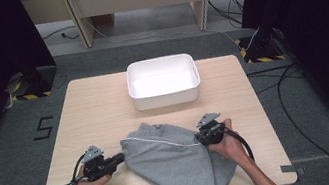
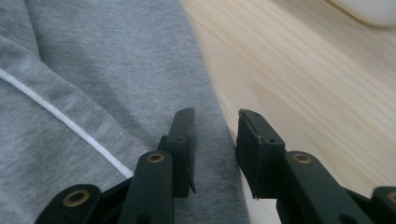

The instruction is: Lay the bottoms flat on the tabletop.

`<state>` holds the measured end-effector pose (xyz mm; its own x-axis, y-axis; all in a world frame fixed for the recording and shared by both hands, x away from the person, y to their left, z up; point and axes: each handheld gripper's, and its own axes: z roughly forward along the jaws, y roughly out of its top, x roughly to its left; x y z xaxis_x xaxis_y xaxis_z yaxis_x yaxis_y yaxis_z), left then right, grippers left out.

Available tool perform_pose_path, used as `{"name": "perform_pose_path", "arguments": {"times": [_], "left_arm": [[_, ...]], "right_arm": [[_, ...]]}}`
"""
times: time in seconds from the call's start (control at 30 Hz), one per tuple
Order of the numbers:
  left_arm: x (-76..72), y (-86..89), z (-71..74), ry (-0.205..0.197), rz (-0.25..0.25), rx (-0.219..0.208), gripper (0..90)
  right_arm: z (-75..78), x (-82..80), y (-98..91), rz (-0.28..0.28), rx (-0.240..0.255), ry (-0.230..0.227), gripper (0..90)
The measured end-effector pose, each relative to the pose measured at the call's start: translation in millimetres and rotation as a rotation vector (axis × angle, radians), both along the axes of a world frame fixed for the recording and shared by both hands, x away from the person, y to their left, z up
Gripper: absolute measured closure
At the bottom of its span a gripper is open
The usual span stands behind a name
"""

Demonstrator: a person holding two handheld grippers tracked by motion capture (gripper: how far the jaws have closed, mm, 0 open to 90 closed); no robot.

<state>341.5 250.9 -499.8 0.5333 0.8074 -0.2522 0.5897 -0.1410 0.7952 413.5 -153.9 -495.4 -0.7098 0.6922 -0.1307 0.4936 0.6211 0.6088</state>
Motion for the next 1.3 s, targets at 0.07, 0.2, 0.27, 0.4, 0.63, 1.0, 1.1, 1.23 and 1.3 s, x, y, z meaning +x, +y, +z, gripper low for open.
{"name": "perform_pose_path", "arguments": {"times": [0.07, 0.2, 0.27, 0.4, 0.63, 1.0, 1.1, 1.23, 1.3], "left_arm": [[2.1, -0.5, 0.0, 0.003, 0.009, 0.001, 86.4], [4.7, -4.6, 5.9, -0.009, 0.021, -0.006, 83.8], [5.0, -10.7, 11.5, -0.021, 0.017, -0.004, 80.6], [6.1, -35.9, 20.0, -0.028, -0.018, -0.025, 71.4], [9.6, -93.6, 32.6, -0.007, -0.112, -0.044, 50.2], [18.5, -177.5, 26.7, -0.018, -0.191, 0.082, 31.4], [23.0, -192.7, 12.6, -0.01, -0.197, 0.125, 27.9], [29.2, -202.6, -8.4, -0.046, -0.196, 0.22, 46.3], [30.4, -201.2, -9.0, -0.055, -0.186, 0.233, 59.8]], "right_arm": [[1.5, -1.8, -11.9, -0.039, -0.037, -0.014, 67.8], [2.6, -8.0, -36.7, -0.112, -0.049, -0.013, 67.7], [2.7, -11.7, -48.4, -0.139, -0.017, 0.011, 67.0], [2.8, -15.6, -64.8, -0.188, 0.027, 0.048, 64.8], [2.7, -23.1, -73.8, -0.211, 0.039, 0.056, 63.4], [2.1, -21.4, -77.1, -0.224, 0.055, 0.064, 57.3], [2.0, -21.4, -76.8, -0.228, 0.054, 0.063, 56.0], [1.5, -21.5, -77.3, -0.236, 0.063, 0.065, 55.0], [1.2, -21.0, -78.4, -0.229, 0.064, 0.061, 55.0]]}}
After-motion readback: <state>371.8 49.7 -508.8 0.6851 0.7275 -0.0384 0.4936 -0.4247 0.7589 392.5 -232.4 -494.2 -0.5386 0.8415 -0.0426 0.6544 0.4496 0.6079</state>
